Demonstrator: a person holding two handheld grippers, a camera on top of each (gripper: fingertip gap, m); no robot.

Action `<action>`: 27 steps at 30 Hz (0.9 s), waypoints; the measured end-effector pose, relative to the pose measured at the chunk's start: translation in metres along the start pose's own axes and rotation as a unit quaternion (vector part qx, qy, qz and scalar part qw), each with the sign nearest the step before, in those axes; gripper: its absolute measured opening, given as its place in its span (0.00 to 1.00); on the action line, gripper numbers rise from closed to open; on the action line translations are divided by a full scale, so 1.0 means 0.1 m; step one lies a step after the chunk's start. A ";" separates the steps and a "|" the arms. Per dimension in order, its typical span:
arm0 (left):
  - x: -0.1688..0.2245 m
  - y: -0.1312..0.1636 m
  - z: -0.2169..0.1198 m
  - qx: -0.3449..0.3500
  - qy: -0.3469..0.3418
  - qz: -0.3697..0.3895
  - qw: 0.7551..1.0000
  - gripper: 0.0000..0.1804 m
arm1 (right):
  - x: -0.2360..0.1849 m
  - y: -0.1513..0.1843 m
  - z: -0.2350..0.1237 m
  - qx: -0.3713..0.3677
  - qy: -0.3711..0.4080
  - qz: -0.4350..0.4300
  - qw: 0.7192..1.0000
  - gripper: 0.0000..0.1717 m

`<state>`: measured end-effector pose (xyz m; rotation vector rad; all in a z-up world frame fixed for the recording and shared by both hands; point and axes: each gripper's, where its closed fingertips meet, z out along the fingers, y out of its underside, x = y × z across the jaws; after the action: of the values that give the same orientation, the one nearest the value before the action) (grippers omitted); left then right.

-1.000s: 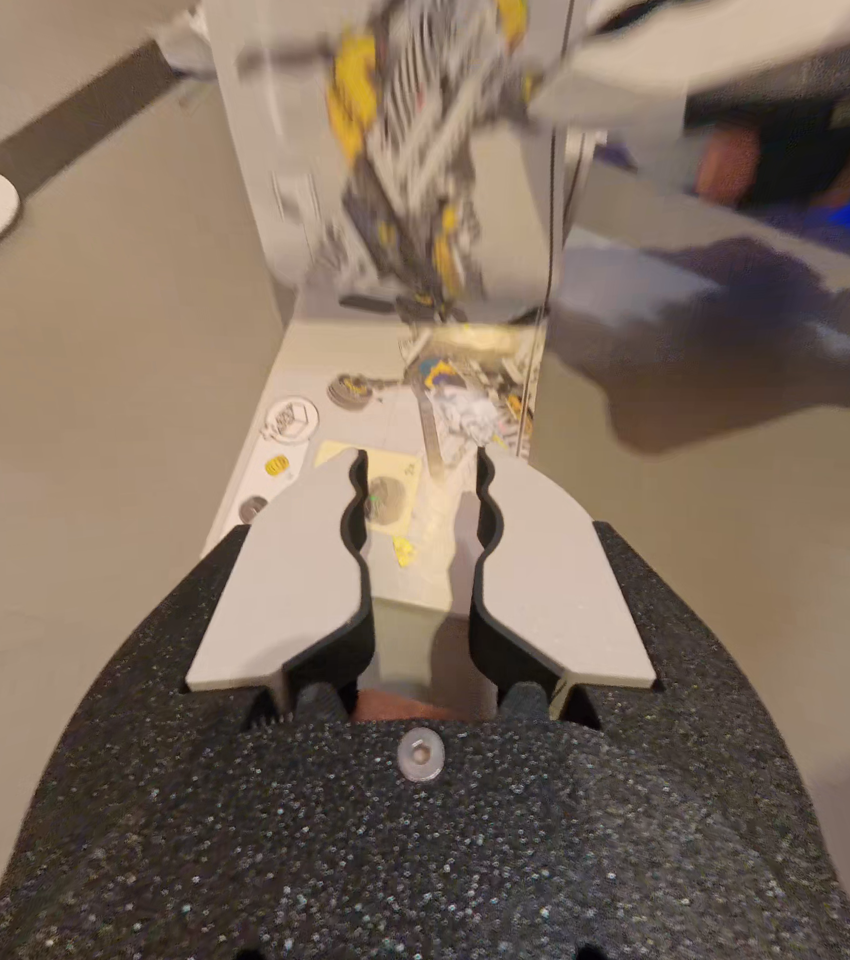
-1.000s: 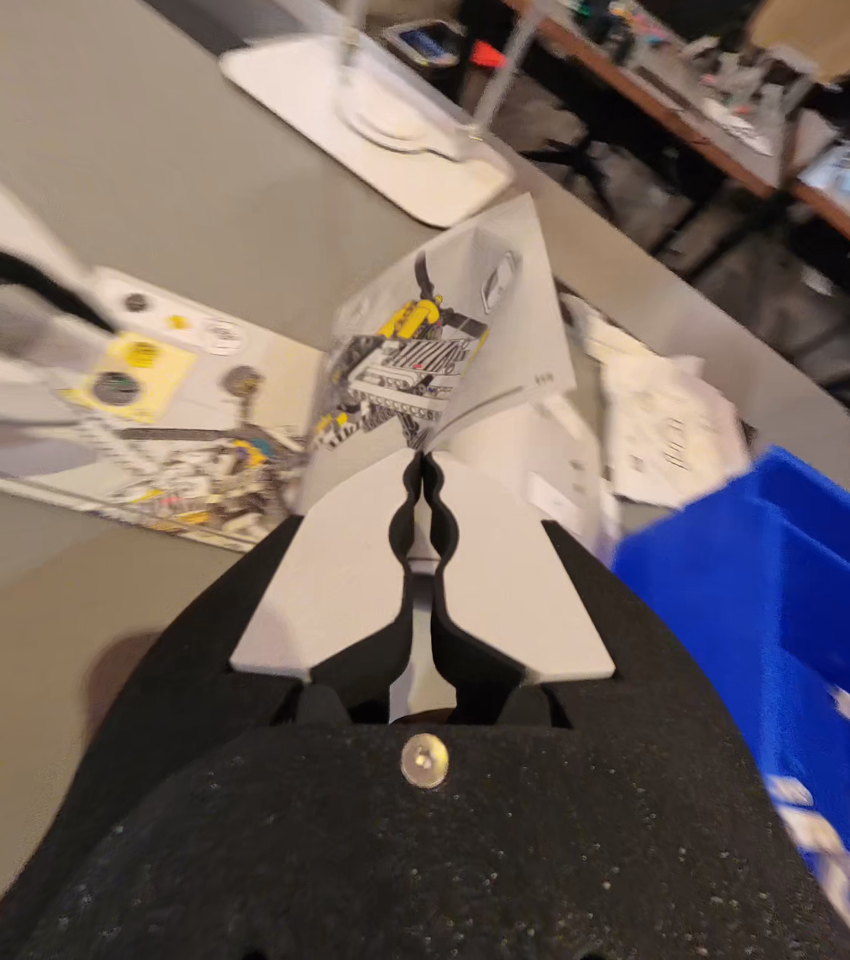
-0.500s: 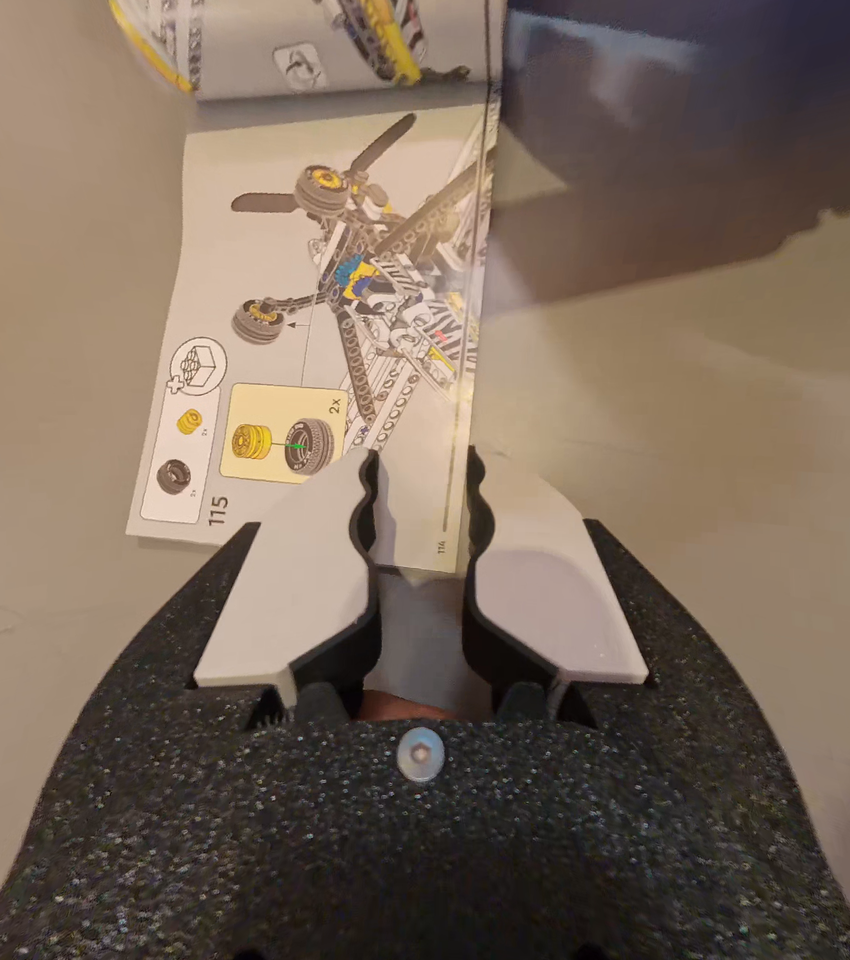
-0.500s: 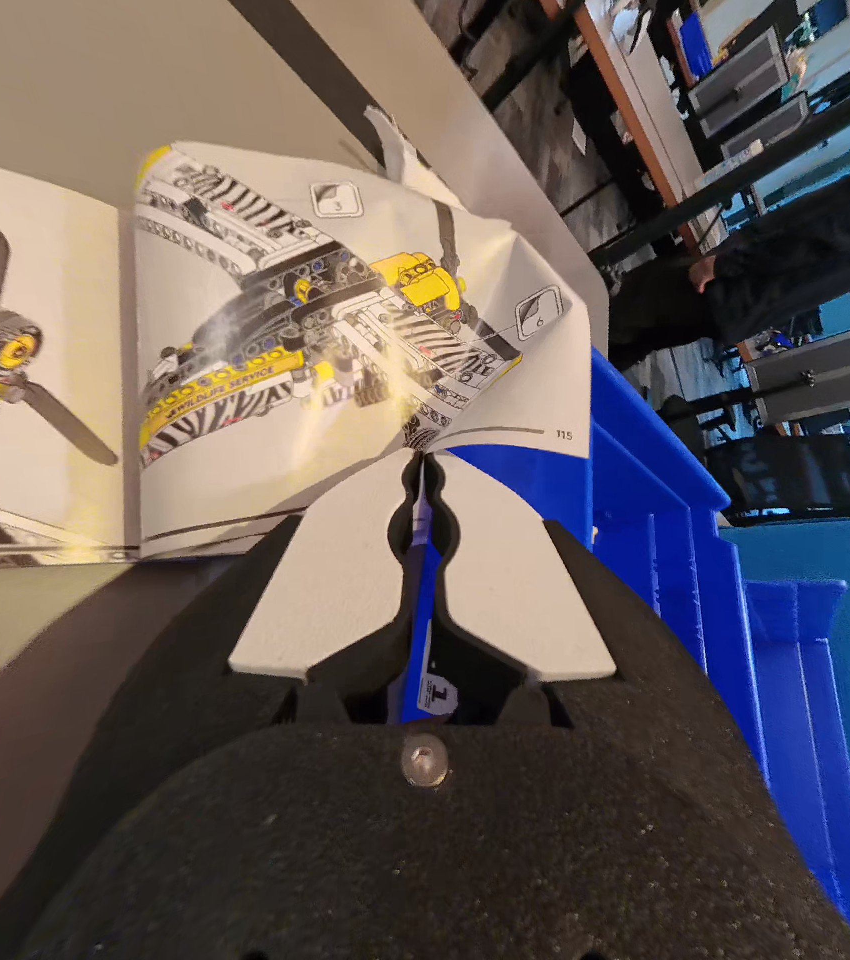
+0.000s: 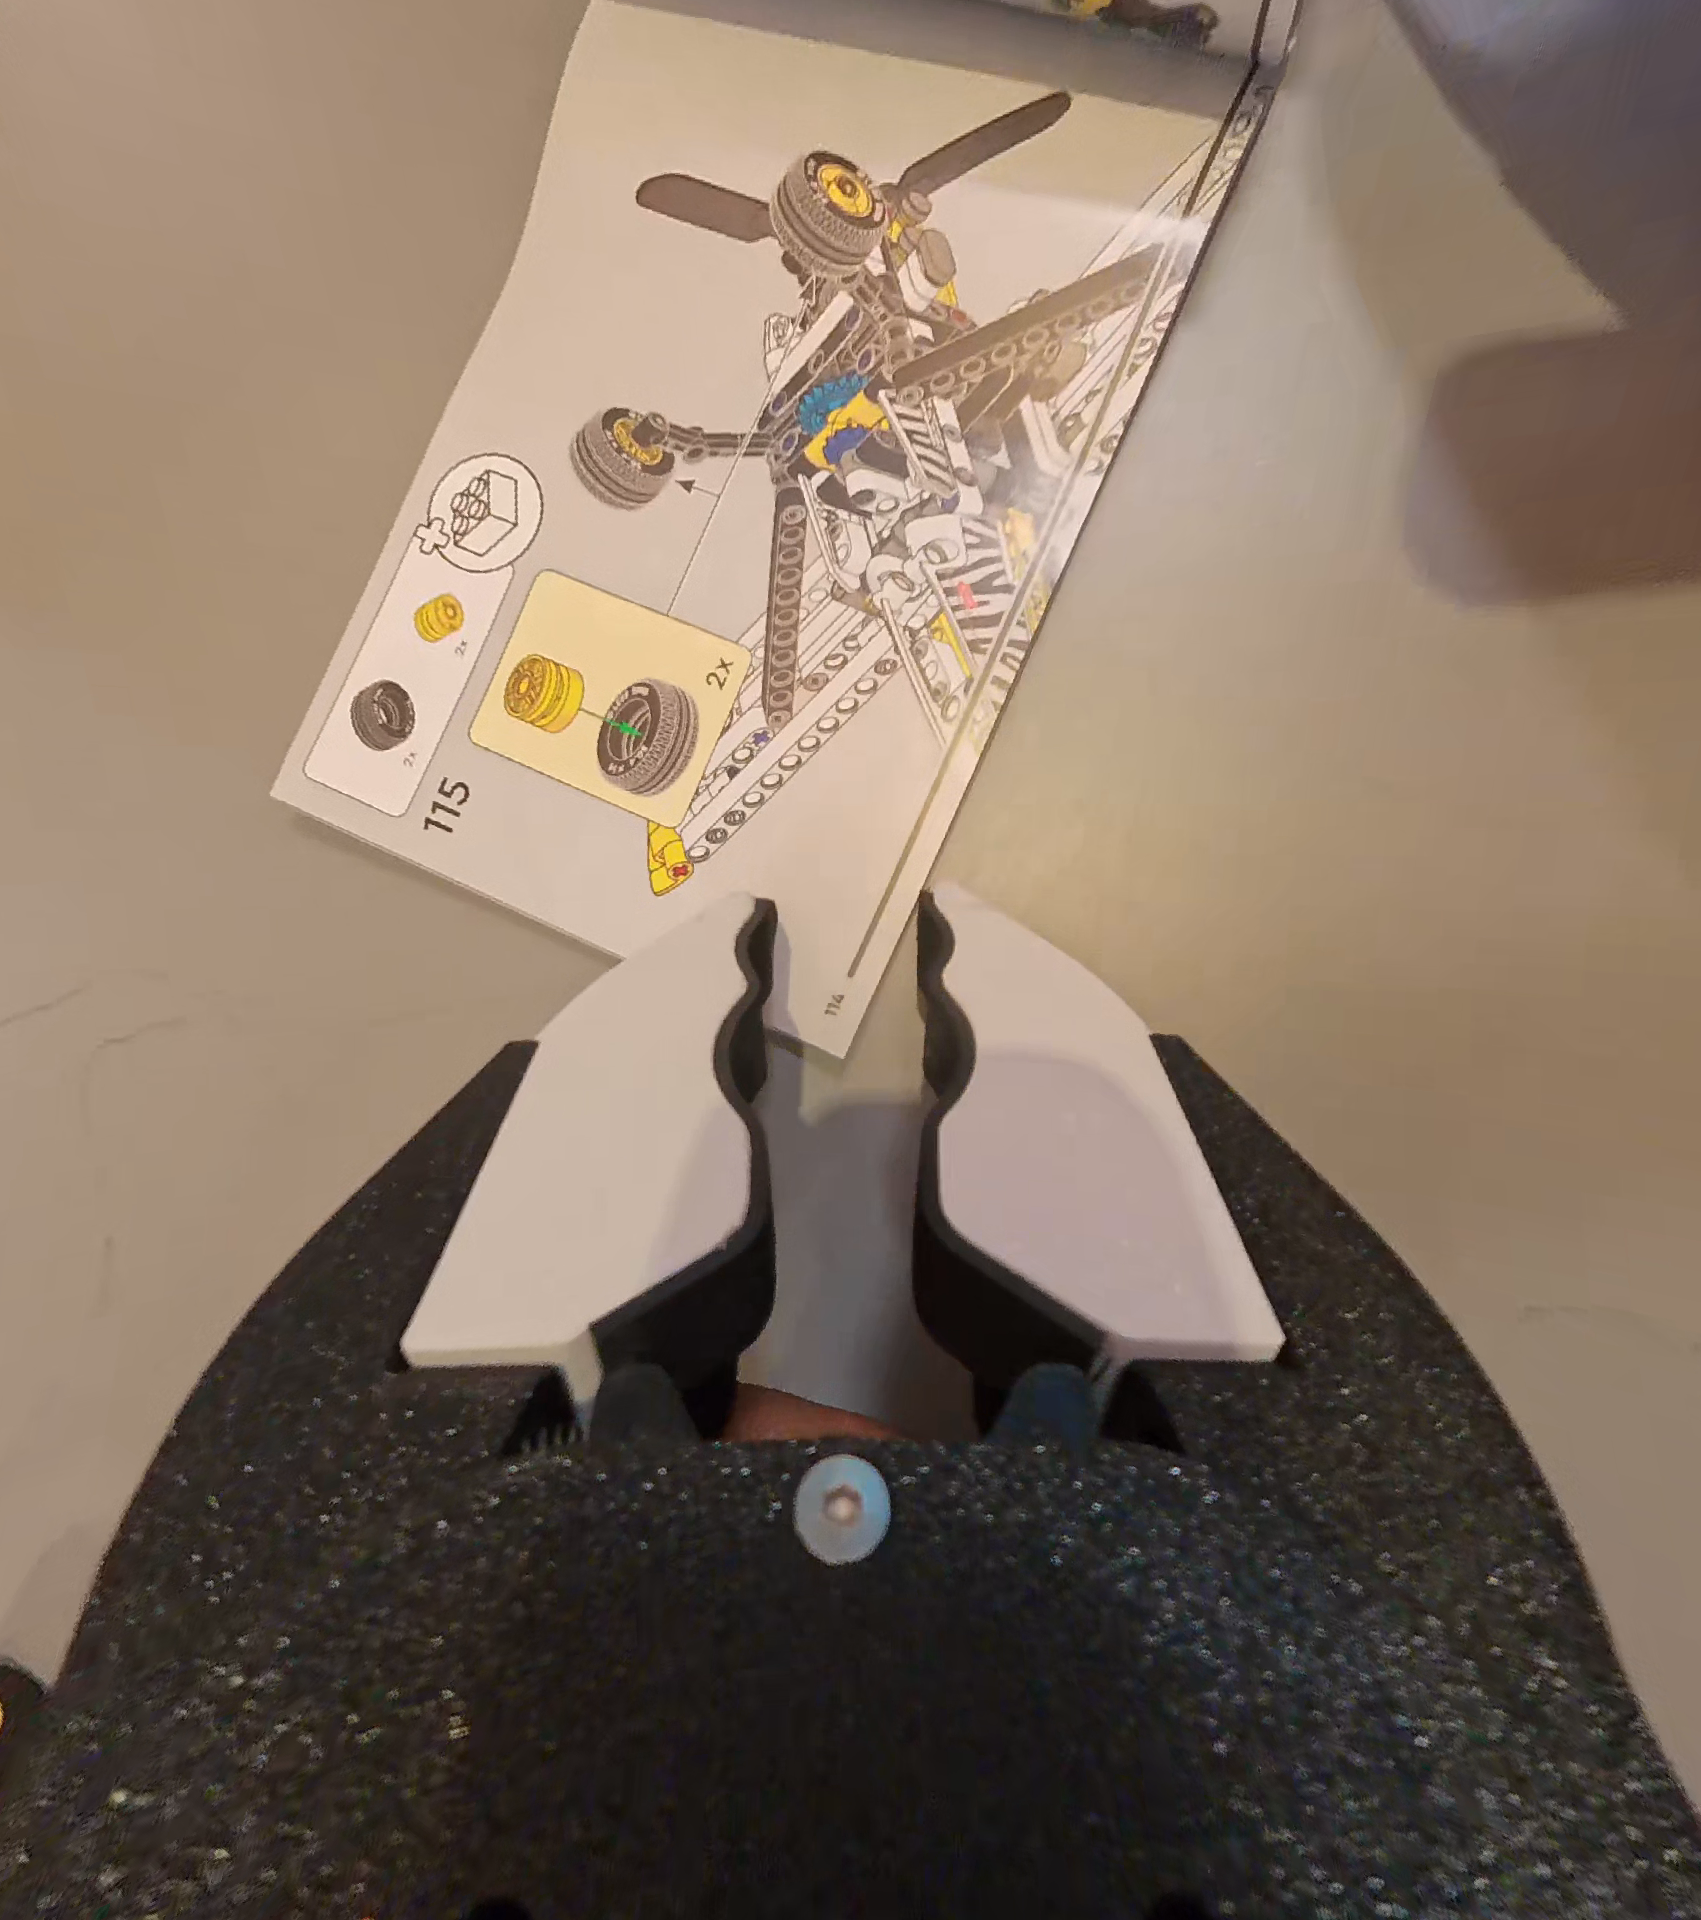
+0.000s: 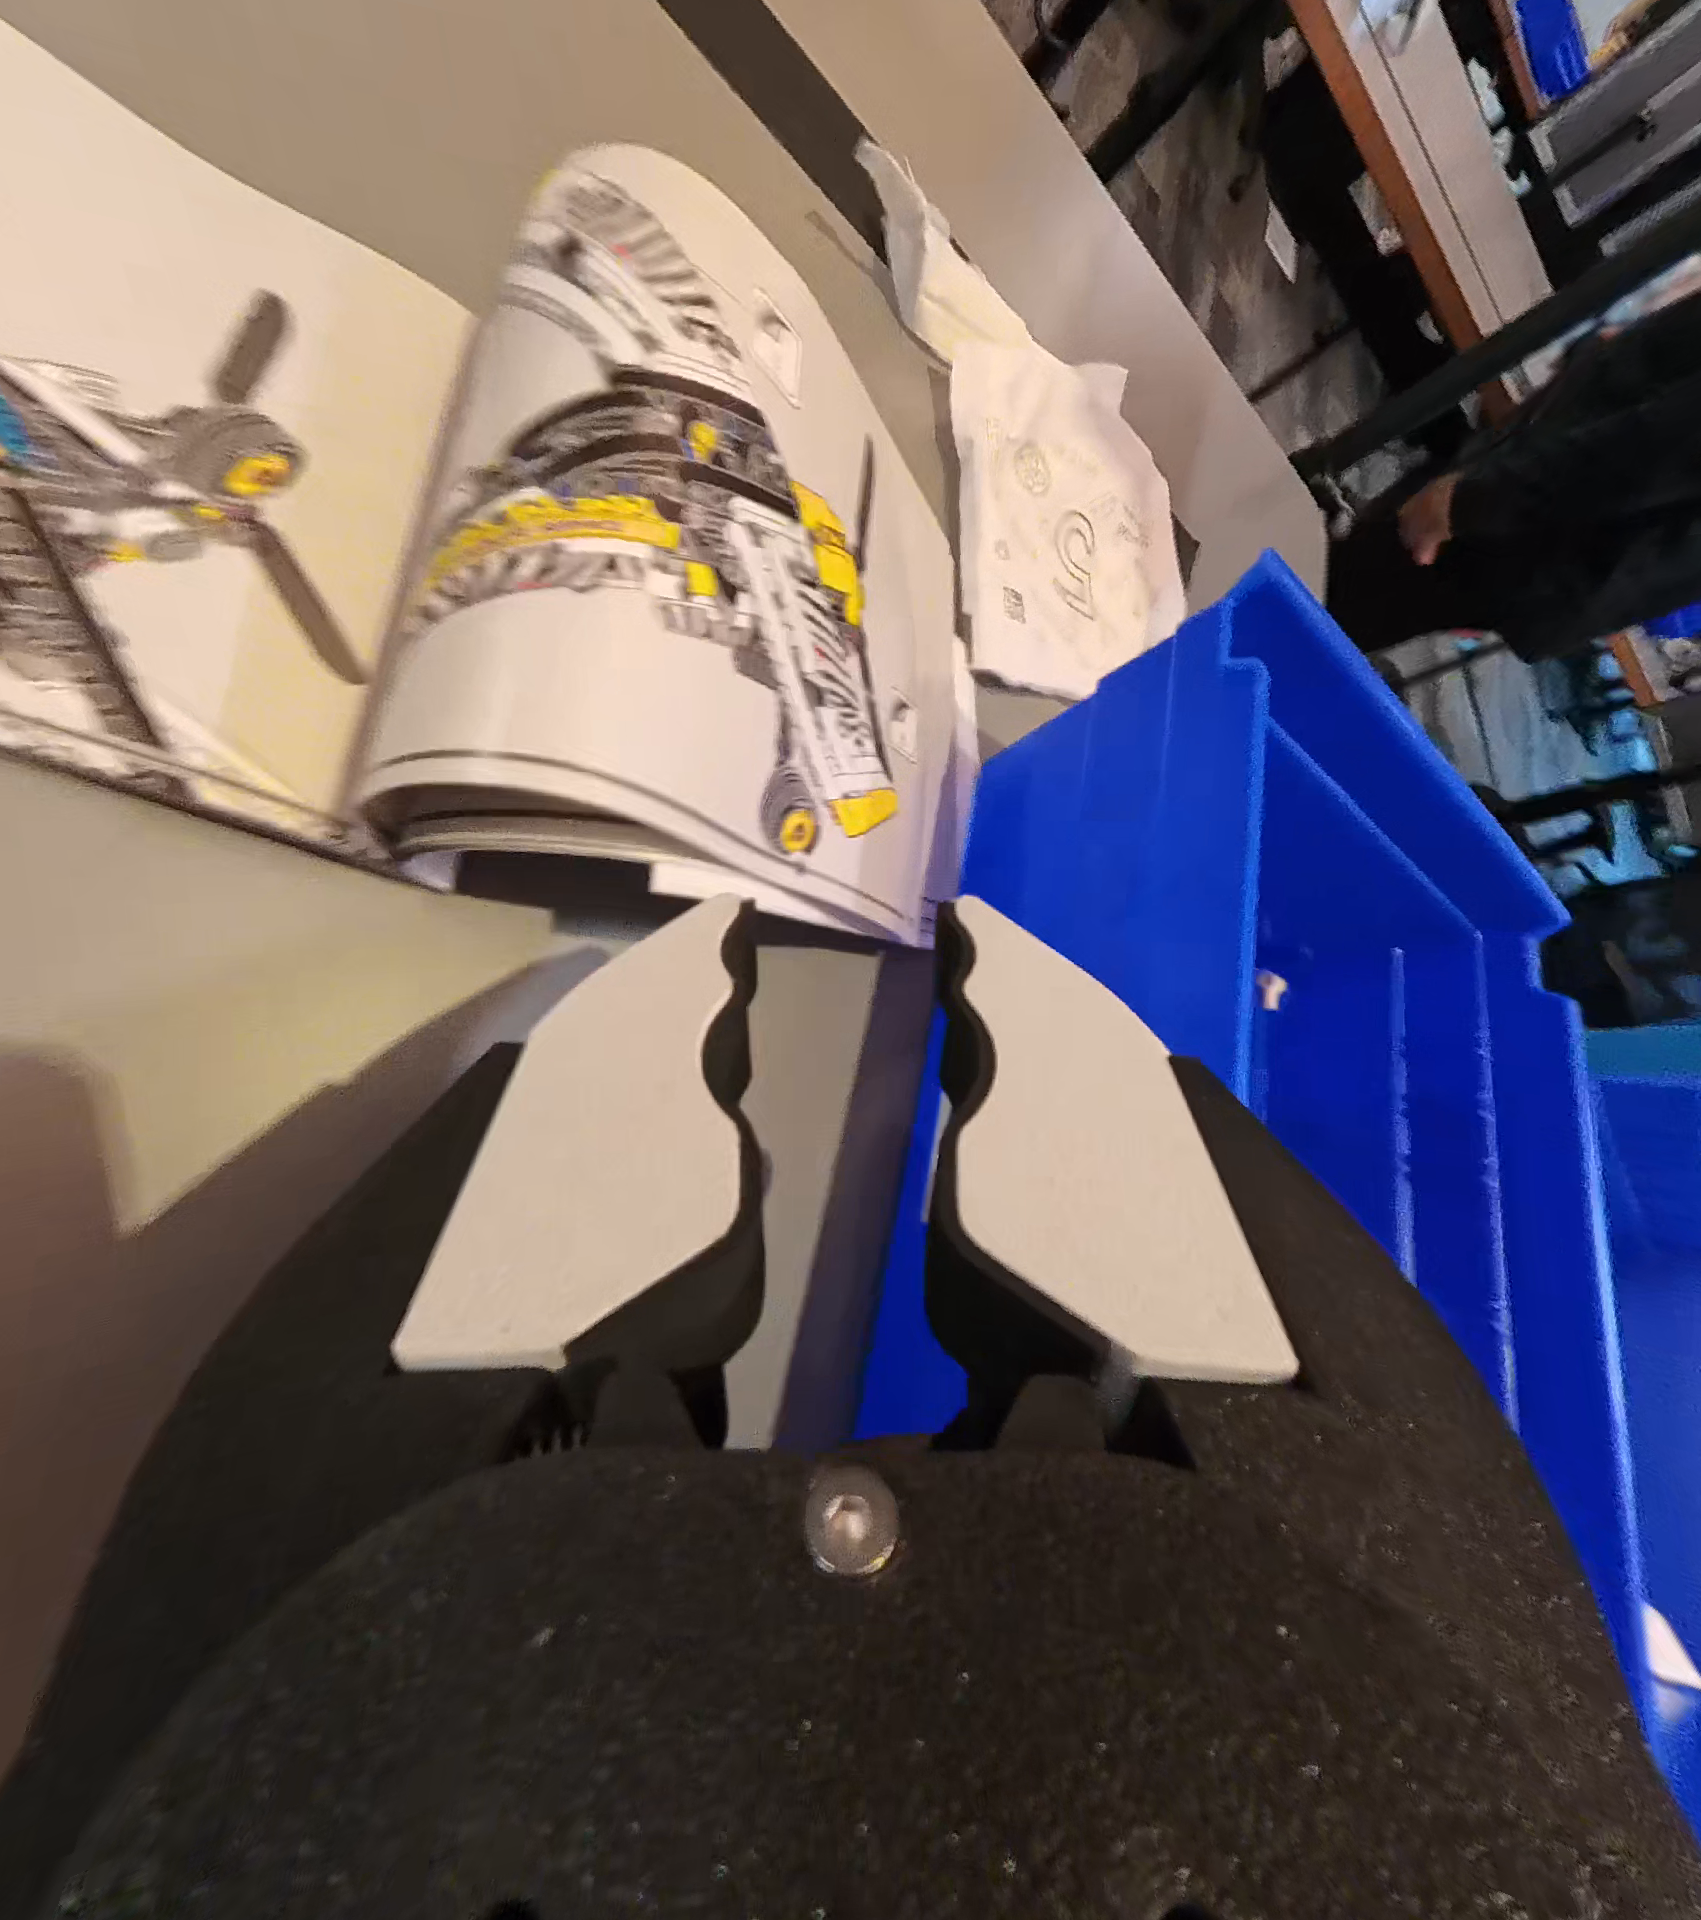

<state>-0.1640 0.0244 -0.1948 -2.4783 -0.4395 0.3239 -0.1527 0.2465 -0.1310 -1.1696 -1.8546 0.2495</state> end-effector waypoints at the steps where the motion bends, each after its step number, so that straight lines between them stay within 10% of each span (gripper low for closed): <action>1: 0.00 0.00 0.00 -0.002 0.000 0.001 1.000 0.15 | -0.08 -0.04 -0.06 0.018 -0.021 0.001 1.000 0.19; 14: 0.30 -0.52 0.22 0.045 0.029 0.042 0.998 0.18 | -0.67 -0.09 -0.02 0.074 -0.167 -0.015 0.983 0.18; 27: -0.10 -0.38 0.31 0.025 -0.020 -0.027 0.999 0.17 | -0.64 -0.19 0.21 0.062 -0.184 0.009 0.981 0.19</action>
<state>-0.1927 0.0659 -0.1951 -2.4106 -0.5090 0.3575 -0.1708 0.1909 -0.1693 -1.1085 -2.1126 0.6179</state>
